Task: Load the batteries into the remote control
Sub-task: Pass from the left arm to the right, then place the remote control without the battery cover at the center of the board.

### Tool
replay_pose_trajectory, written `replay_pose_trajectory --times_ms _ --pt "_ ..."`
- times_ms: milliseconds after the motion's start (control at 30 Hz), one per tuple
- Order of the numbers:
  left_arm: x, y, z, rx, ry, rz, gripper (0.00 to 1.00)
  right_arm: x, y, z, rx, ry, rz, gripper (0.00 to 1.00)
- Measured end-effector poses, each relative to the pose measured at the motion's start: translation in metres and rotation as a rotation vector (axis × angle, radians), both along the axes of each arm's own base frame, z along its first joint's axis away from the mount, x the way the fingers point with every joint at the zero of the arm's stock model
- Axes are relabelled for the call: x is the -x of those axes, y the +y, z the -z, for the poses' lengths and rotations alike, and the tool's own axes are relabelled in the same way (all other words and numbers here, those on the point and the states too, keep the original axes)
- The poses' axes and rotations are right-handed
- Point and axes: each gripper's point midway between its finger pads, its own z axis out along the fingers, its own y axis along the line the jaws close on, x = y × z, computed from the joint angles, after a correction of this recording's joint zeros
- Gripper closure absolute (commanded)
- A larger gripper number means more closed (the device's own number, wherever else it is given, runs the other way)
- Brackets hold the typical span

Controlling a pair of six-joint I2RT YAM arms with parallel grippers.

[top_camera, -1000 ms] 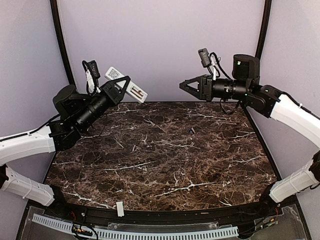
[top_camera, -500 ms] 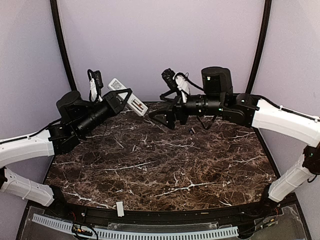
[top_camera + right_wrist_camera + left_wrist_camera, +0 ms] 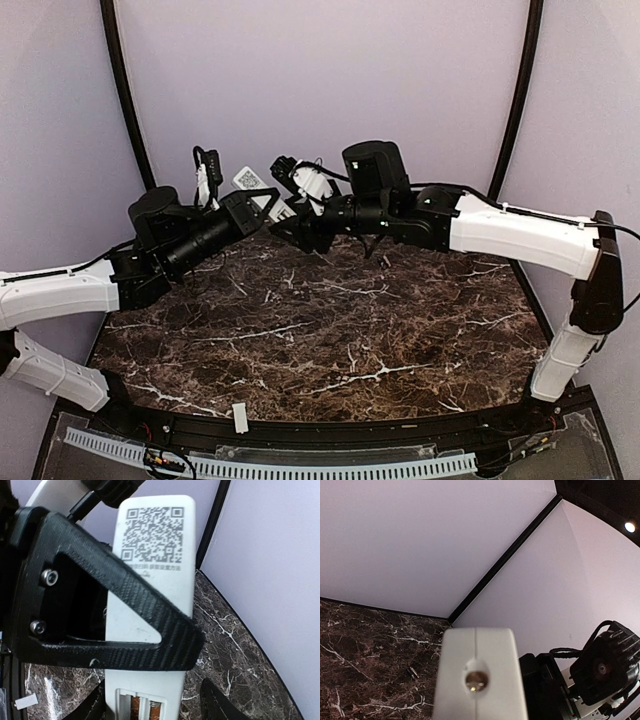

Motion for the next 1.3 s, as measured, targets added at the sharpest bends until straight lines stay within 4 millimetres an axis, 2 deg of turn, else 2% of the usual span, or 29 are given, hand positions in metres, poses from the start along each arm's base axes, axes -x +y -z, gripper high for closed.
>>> replay_pose_trajectory --times_ms 33,133,233,267,300,333,367,400,467,567,667,800,933,1100,1300 --pt "0.000 0.000 -0.001 0.005 -0.001 0.000 1.00 0.000 0.000 0.000 -0.001 0.003 0.004 0.60" --pt "0.000 0.000 -0.003 0.016 -0.004 -0.001 1.00 0.001 0.001 0.000 -0.002 0.007 0.011 0.69" --pt "-0.001 0.001 -0.003 0.021 -0.004 -0.007 1.00 -0.001 0.000 0.000 -0.004 0.006 0.029 0.84" --pt "-0.001 0.001 -0.003 0.022 -0.003 -0.006 0.97 -0.001 0.001 0.000 -0.003 0.006 0.030 0.88" --pt "-0.001 0.001 -0.003 0.023 -0.001 -0.006 0.91 -0.001 0.000 0.001 0.000 0.007 0.033 0.92" --pt "-0.001 0.001 -0.002 0.023 0.001 -0.006 0.66 -0.001 0.000 0.001 0.003 0.008 0.033 0.97" --pt "-0.001 0.001 -0.002 0.022 0.001 -0.006 0.53 -0.001 0.000 0.002 0.008 0.010 0.035 1.00" --pt "-0.001 0.001 0.000 0.018 0.004 -0.006 0.30 0.000 -0.001 0.004 0.015 0.010 0.035 1.00" --pt "-0.001 0.001 0.001 0.012 0.004 -0.006 0.17 0.001 -0.004 0.012 0.052 0.018 0.031 1.00" --pt "0.001 0.009 -0.001 -0.005 -0.010 -0.029 0.14 0.006 -0.013 0.037 0.128 0.046 0.008 0.98" --pt "0.006 0.029 -0.008 -0.040 -0.046 -0.089 0.13 0.021 -0.028 0.080 0.243 0.100 -0.076 0.97" --pt "0.020 0.068 -0.041 -0.040 -0.135 -0.196 0.13 0.046 -0.056 0.144 0.453 0.187 -0.173 0.95" --pt "0.030 0.097 -0.061 -0.033 -0.183 -0.273 0.13 0.049 -0.071 0.186 0.597 0.212 -0.202 0.94" --pt "0.029 0.104 -0.052 -0.072 -0.164 -0.308 0.14 0.041 -0.078 0.219 0.686 0.226 -0.211 0.93" --pt "0.025 0.104 -0.036 -0.130 -0.133 -0.318 0.13 0.032 -0.071 0.252 0.745 0.284 -0.205 0.91"
